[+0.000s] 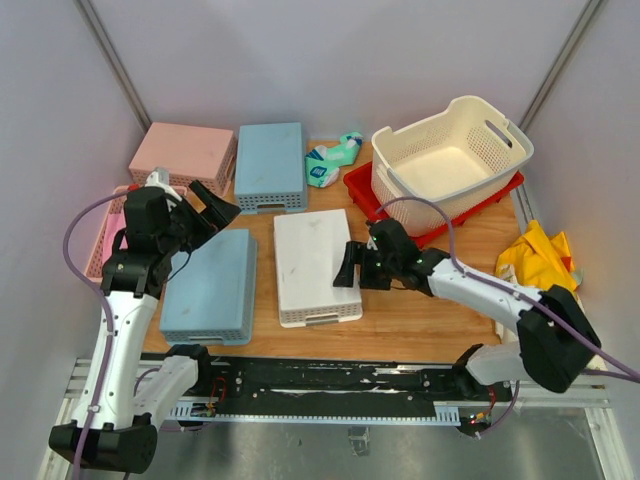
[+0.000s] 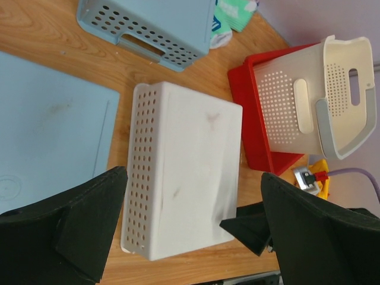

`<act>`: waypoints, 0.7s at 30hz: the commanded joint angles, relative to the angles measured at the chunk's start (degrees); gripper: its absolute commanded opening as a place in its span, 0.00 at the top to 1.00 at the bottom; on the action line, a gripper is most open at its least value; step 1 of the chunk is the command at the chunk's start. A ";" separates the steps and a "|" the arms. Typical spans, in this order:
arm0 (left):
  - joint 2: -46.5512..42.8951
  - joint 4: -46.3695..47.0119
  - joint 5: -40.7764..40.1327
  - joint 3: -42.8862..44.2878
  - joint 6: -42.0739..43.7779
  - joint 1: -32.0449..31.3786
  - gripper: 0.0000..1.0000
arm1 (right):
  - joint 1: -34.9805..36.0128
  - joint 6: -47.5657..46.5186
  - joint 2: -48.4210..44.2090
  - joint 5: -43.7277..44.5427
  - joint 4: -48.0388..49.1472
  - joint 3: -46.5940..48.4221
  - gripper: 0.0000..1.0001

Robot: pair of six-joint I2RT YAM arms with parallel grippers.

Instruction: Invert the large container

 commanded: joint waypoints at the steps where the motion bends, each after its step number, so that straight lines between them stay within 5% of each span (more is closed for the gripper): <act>1: -0.21 2.06 2.51 -1.43 0.79 0.30 0.01 | 2.77 -6.74 7.28 -2.79 3.59 8.27 0.23; 8: -1.18 1.91 3.72 -2.90 2.05 0.21 0.01 | 3.00 -12.82 15.43 -2.68 -1.69 18.59 0.24; 16: -0.98 2.24 5.38 -1.87 5.53 -0.44 0.01 | 1.82 -24.53 -1.45 20.58 -19.03 21.86 0.22; 21: 2.51 2.14 -5.30 2.80 7.76 -15.29 0.01 | -2.96 -34.52 -11.41 32.78 -22.16 23.85 0.20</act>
